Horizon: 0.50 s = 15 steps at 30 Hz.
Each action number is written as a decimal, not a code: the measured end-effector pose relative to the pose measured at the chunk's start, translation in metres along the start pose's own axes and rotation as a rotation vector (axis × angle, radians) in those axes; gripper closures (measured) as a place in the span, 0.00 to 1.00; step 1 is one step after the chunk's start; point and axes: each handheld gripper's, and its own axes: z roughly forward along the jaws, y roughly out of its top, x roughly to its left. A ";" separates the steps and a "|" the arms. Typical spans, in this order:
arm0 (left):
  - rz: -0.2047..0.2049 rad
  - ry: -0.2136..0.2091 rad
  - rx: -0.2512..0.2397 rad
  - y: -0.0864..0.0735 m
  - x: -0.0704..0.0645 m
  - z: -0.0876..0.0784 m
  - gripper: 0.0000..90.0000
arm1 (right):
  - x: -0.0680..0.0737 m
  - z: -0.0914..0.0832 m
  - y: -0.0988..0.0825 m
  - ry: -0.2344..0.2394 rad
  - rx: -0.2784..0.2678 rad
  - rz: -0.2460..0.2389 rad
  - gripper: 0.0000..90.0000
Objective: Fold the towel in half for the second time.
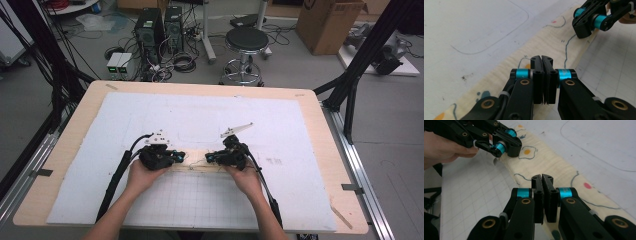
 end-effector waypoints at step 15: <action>0.064 0.038 0.110 -0.009 -0.003 0.001 0.96 | 0.000 0.009 -0.011 -0.059 0.113 -0.043 0.98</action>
